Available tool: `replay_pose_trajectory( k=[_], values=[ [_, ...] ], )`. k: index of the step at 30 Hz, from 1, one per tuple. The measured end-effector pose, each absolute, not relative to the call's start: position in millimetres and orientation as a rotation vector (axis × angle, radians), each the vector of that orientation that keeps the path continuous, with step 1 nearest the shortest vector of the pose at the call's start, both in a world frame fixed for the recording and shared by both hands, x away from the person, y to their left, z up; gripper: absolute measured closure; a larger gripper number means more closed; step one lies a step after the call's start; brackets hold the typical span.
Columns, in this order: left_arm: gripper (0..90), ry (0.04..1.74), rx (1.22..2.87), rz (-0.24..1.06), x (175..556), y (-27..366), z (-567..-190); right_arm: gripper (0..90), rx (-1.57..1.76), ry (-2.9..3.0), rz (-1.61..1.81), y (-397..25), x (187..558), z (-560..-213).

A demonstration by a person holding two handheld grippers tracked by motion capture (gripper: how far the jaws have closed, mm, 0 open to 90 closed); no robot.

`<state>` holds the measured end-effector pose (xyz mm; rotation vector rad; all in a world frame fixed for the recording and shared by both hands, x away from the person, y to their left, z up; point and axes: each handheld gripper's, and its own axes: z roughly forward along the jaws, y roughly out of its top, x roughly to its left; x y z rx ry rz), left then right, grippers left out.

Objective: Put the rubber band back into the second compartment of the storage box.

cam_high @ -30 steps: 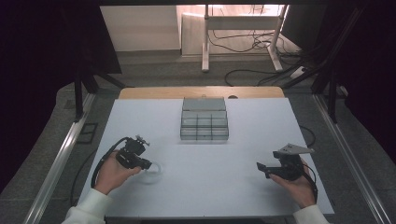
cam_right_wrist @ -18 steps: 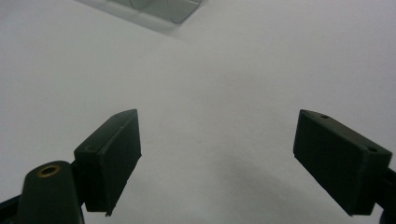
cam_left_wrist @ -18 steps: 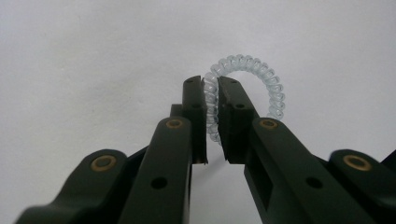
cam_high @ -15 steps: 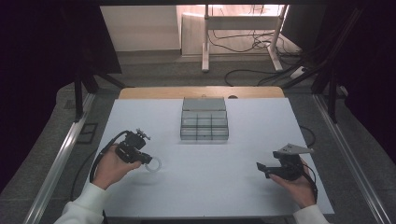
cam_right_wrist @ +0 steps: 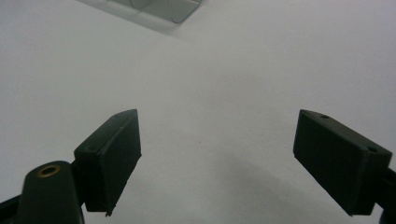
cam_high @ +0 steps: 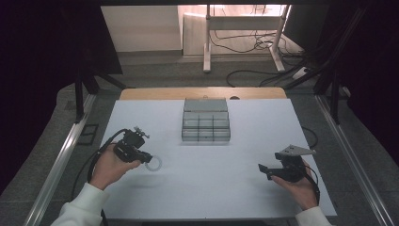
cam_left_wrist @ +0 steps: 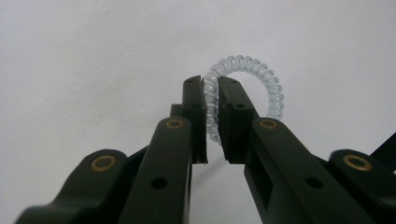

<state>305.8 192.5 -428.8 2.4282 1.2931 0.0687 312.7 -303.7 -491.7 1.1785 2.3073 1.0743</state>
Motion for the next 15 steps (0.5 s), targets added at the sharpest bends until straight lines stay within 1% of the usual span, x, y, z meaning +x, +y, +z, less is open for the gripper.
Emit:
replay_pose_trajectory(
  k=[15],
  values=[
    [82.2,1.277,2.449,0.055,316.3,186.5,-426.8,15.6,1.18,2.308,1.073,-304.1,312.5,-491.8]
  ],
)
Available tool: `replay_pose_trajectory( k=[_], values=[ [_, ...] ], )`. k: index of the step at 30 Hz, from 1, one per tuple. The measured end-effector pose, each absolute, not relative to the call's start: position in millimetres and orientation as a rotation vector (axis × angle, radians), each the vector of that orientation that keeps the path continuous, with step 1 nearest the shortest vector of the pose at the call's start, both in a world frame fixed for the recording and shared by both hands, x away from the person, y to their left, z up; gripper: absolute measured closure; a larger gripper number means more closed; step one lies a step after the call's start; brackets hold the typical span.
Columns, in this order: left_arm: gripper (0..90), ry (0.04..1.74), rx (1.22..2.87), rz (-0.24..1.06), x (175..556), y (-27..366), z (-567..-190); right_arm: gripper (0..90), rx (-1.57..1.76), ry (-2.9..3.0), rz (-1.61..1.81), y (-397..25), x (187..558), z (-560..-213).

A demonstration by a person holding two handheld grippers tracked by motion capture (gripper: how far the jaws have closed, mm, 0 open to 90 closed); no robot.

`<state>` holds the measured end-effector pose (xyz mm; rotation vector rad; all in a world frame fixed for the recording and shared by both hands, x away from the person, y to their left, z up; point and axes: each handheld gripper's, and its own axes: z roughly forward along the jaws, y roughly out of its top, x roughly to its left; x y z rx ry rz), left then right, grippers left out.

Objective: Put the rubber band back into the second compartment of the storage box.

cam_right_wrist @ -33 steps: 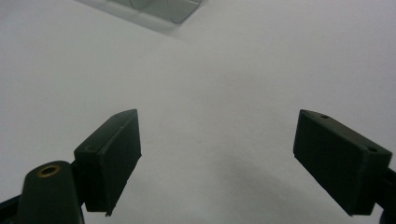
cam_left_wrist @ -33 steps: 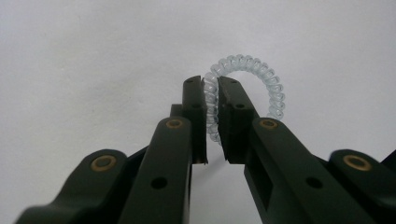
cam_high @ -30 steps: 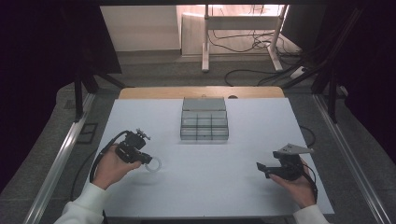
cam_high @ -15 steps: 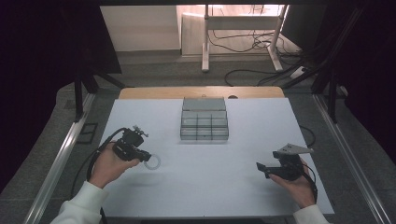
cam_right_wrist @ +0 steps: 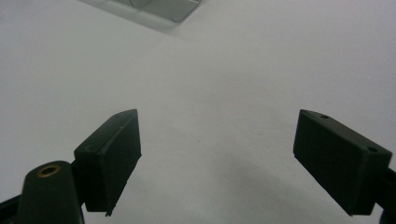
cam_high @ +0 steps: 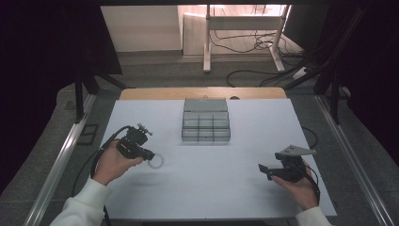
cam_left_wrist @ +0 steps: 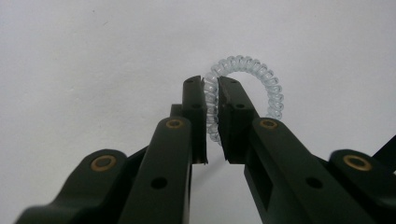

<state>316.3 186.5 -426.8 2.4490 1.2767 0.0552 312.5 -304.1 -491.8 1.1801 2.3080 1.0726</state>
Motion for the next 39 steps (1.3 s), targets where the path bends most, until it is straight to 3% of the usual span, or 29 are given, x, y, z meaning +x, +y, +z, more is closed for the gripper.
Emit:
replay_pose_trajectory(
  k=[39],
  values=[
    [82.2,1.21,2.462,0.029,374,140,-420,15.6,1.181,2.316,1.072,-304,312,-492]
  ],
)
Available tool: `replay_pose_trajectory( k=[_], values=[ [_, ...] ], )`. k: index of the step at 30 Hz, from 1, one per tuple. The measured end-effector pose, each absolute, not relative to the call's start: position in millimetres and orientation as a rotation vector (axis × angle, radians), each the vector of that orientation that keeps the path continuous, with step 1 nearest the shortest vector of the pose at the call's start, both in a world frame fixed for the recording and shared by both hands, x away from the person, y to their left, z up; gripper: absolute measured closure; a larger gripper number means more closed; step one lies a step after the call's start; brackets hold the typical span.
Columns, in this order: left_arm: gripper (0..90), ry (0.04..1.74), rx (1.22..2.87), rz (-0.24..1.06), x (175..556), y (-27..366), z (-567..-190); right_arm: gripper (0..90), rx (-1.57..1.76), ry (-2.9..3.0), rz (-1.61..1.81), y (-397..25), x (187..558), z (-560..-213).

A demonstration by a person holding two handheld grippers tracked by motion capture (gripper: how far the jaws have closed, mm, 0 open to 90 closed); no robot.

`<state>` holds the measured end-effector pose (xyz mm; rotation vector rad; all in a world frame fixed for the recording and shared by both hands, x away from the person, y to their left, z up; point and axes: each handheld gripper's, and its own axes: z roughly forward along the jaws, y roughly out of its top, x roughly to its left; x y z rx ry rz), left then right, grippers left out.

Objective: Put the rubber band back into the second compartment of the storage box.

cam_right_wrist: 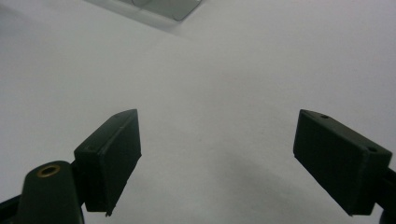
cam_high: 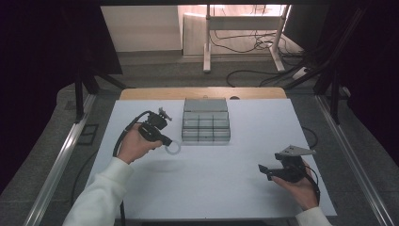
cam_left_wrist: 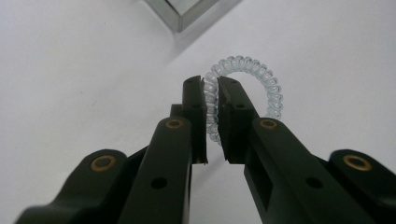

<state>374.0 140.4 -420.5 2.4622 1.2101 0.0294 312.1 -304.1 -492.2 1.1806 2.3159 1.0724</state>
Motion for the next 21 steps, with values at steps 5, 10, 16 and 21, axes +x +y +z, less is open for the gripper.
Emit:
replay_pose_trajectory(
  k=[5,10,16,21],
  values=[
    [82.2,1.194,2.467,0.029,382,132,-419,15.6,1.179,2.318,1.072,-304,313,-493],
    [82.2,1.188,2.474,0.02,392,125,-418,15.6,1.18,2.319,1.073,-304,313,-493],
    [82.2,1.186,2.466,0.021,402,120,-417,15.6,1.178,2.321,1.07,-304,313,-493],
    [82.2,1.181,2.46,0.018,411,113,-417,15.6,1.178,2.324,1.068,-303,314,-493]
  ],
)
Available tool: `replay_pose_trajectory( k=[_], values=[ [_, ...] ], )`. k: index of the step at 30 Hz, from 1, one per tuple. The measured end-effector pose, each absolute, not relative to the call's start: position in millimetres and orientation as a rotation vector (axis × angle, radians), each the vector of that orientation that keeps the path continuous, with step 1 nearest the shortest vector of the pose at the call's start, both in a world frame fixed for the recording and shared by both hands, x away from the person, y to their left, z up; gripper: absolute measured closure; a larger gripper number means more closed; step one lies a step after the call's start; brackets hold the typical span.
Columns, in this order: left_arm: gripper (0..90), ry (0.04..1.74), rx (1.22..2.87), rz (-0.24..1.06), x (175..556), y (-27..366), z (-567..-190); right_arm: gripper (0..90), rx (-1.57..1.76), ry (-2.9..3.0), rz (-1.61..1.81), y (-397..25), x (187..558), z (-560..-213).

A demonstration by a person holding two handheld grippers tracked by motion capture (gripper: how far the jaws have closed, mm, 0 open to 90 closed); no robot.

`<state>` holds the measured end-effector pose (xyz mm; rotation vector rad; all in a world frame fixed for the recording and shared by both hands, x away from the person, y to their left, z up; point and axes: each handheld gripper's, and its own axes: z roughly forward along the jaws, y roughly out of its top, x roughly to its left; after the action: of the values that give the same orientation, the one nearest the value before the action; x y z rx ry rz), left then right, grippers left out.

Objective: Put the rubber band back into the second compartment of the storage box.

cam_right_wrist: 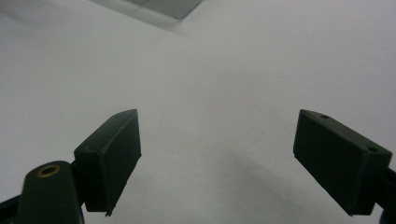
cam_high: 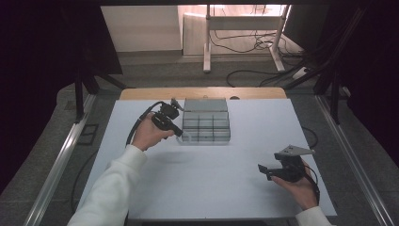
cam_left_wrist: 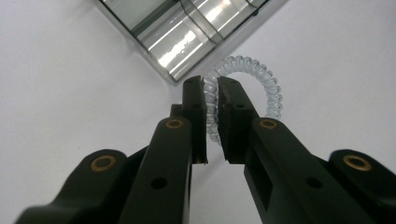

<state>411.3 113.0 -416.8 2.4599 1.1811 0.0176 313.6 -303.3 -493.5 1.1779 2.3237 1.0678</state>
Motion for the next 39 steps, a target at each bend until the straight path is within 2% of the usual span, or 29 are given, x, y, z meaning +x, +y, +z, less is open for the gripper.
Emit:
replay_pose_trajectory(
  k=[39],
  values=[
    [82.2,1.184,2.414,0.025,475,87,-413,15.6,1.169,2.328,1.057,-304,314,-495]
  ],
)
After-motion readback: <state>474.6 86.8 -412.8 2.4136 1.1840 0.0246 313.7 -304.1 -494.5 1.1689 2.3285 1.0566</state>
